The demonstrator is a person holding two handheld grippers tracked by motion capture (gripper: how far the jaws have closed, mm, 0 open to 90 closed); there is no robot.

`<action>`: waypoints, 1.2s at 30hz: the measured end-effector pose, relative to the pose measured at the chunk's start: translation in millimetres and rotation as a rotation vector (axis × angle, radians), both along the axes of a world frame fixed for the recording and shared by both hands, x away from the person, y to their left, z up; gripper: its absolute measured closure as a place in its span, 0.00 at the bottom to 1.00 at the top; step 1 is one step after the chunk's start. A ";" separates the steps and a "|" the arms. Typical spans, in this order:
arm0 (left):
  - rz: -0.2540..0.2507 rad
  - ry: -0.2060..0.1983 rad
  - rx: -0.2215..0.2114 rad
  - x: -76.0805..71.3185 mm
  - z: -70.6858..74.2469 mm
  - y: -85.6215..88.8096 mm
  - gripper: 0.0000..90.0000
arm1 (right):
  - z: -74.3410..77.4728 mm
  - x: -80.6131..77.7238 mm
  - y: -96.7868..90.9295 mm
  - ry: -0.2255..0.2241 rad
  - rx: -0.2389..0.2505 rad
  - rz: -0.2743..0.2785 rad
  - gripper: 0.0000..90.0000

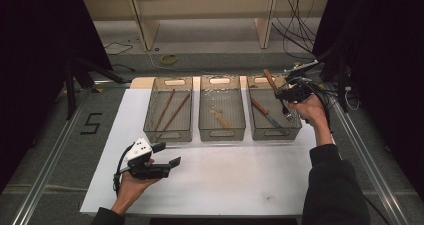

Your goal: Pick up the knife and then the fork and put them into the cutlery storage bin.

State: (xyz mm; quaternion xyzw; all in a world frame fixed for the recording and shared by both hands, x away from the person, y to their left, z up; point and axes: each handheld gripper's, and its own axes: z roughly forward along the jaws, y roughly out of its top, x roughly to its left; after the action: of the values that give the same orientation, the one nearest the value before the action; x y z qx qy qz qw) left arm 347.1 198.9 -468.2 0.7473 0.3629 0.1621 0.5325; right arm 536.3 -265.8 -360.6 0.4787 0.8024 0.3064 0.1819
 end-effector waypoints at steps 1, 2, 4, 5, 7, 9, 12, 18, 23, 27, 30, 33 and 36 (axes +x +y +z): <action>0.000 0.000 0.000 0.0 0.0 0.0 0.21 | -0.8 0.3 -0.2 0.004 0.003 -0.002 0.87; 0.000 0.000 -0.001 0.0 0.0 0.1 0.21 | -1.7 0.8 -0.8 0.004 0.006 -0.002 0.87; 0.000 0.000 -0.001 0.1 -0.1 0.1 0.21 | -2.7 1.4 -1.1 0.007 0.003 -0.007 0.87; 0.000 0.001 0.000 0.1 -0.1 0.0 0.21 | -3.1 1.6 -1.2 0.007 0.001 -0.008 0.87; 0.000 0.000 0.000 0.0 0.0 -0.1 0.21 | -3.9 1.8 -1.4 0.007 0.002 -0.009 0.87; 0.000 0.000 0.001 0.0 0.0 0.0 0.21 | -5.9 1.9 -1.7 0.013 0.000 -0.011 0.87; 0.001 0.000 0.000 0.0 0.0 0.1 0.21 | -10.0 2.2 -3.0 0.019 -0.006 -0.015 0.87; -0.002 0.000 0.002 0.1 -0.1 -0.3 0.21 | -16.4 2.2 -5.2 0.029 -0.012 -0.020 0.87; 0.000 0.000 0.004 0.2 -0.3 -0.1 0.21 | -19.9 2.1 -4.8 0.038 -0.017 -0.021 0.87; -0.001 0.001 0.003 0.1 -0.2 -0.3 0.21 | -22.8 2.0 -2.0 0.046 -0.024 -0.022 0.87; 0.000 0.000 0.003 0.0 -0.2 -0.3 0.21 | -25.9 2.7 0.3 0.045 -0.035 -0.018 0.87; 0.000 0.001 0.004 0.1 -0.2 -0.1 0.21 | -28.0 3.1 2.4 0.055 -0.038 -0.015 0.86; 0.000 0.000 0.004 0.1 -0.2 -0.1 0.21 | -29.3 3.0 3.7 0.056 -0.037 -0.010 0.86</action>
State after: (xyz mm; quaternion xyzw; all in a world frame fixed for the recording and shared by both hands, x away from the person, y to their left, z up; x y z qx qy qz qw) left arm 347.2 198.7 -468.4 0.7485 0.3625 0.1625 0.5310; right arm 539.3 -262.1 -389.9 0.4878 0.8102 0.2771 0.1698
